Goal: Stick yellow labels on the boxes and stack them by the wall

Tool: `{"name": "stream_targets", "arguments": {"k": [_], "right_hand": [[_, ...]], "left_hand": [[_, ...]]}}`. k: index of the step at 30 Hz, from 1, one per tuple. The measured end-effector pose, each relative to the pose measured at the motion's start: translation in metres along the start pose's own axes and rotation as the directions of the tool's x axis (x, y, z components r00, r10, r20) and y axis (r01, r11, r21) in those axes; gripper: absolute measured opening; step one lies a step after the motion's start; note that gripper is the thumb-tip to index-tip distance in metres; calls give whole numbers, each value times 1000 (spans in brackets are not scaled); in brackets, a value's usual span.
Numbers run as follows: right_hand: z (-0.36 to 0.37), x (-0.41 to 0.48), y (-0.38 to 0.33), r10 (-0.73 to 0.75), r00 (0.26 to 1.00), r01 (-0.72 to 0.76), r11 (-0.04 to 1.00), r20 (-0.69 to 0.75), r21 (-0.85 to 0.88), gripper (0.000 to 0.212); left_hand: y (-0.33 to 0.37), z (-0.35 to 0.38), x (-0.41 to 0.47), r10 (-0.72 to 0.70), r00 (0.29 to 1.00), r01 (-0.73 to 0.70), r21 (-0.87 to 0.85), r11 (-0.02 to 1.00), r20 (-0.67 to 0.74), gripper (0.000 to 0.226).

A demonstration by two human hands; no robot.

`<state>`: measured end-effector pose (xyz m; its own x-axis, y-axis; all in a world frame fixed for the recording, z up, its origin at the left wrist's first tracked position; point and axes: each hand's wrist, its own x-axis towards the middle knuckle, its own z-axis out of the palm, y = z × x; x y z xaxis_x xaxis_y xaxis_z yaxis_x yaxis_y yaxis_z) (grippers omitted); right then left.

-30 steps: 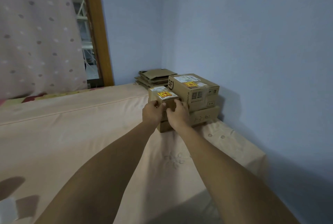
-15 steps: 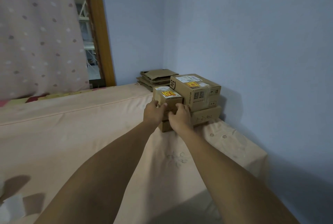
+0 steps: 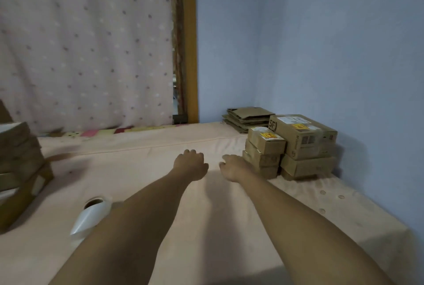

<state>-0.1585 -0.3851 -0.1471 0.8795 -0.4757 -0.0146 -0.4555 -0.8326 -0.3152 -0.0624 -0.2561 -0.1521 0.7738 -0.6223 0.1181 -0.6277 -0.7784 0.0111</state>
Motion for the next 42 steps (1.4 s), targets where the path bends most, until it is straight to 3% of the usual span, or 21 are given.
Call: {"name": "stream_targets", "arguments": {"k": [5,10,17,22,28,32,42], "right_hand": [[-3,-8,-133,-197,980,198,980,33,-24,61],[12,-27,-273,-384,923,385,921,23,-66,60],[47,-47,-418,-555,832,553,831,21,60,60],[71,-48,-485,-524,849,475,813,69,335,67],[85,-35,-532,-471,876,330,746,107,579,56],[90,-26,-548,-452,888,291,696,85,657,52],[100,-16,-557,-421,902,207,610,92,765,47]], "left_hand": [[-121,-49,-52,-143,987,150,110,982,-68,51],[-253,-82,-122,-366,923,378,106,920,-116,48],[-387,-101,-192,-607,779,596,-112,795,-158,46],[-434,-102,-191,-715,666,630,-353,692,-213,66],[-452,-100,-170,-790,574,610,-531,587,-213,43],[-460,-95,-161,-823,510,595,-587,549,-252,37],[-464,-91,-155,-855,439,475,-737,481,-275,32]]}}
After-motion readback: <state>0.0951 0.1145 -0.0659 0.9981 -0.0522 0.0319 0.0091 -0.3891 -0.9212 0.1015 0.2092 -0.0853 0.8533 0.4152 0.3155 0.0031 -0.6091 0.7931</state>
